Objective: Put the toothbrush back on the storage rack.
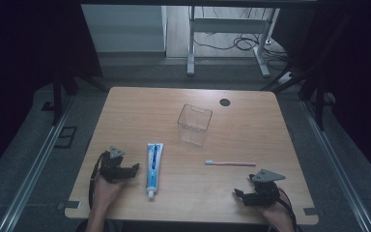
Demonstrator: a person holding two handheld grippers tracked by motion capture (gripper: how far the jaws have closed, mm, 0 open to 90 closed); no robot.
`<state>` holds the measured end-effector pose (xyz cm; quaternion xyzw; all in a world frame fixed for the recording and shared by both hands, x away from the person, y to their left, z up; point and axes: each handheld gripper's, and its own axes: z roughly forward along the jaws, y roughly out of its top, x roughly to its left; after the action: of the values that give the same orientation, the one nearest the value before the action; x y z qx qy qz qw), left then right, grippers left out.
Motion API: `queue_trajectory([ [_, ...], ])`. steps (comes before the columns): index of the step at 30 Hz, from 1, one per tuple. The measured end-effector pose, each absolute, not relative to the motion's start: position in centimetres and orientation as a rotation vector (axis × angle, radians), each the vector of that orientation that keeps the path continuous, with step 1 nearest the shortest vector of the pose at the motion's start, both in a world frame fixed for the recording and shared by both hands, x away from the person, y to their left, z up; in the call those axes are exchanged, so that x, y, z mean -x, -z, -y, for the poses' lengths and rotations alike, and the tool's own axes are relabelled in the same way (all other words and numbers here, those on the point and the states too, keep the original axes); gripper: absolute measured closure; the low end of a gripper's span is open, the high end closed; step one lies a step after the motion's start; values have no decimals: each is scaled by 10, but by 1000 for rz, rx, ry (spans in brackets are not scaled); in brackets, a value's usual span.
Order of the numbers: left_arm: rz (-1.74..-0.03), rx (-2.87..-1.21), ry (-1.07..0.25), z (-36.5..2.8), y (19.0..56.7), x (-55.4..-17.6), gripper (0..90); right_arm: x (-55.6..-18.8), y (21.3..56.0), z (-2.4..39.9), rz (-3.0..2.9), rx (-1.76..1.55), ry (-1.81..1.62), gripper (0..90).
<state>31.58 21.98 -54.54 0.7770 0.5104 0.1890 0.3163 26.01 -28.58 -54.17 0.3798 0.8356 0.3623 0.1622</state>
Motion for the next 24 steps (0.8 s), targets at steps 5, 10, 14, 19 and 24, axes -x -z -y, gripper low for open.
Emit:
queue_trajectory([
  [5, -1345, -2044, -497, -219, 545, -316, 127, -260, 542, 286, -2388, -1081, -1034, 153],
  [10, -1345, -2044, -497, -219, 545, -316, 128, -260, 542, 286, -2388, -1081, -1034, 153],
  [14, -1345, -2044, -497, -219, 545, -316, 127, -260, 542, 286, -2386, -1083, -1033, 154],
  [19, -1344, -2044, -497, -219, 545, -316, 128, -260, 542, 285, -2381, -1089, -1031, 156],
  [24, -1345, -2044, -497, -219, 545, -316, 128, -260, 541, 285, -2384, -1096, -1023, 162],
])
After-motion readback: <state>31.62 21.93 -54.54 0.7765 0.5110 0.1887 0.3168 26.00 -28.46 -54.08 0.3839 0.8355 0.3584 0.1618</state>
